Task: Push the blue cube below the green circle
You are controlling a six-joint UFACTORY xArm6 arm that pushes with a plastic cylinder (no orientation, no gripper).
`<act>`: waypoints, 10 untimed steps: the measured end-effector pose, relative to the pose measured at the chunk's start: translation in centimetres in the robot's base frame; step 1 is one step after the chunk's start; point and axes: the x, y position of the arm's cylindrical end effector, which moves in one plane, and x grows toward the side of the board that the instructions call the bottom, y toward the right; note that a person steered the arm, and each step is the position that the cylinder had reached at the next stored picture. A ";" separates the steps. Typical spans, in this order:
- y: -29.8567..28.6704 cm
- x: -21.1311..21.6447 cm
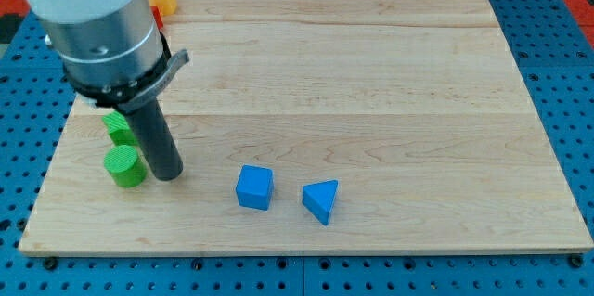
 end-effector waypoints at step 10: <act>4.8 3.5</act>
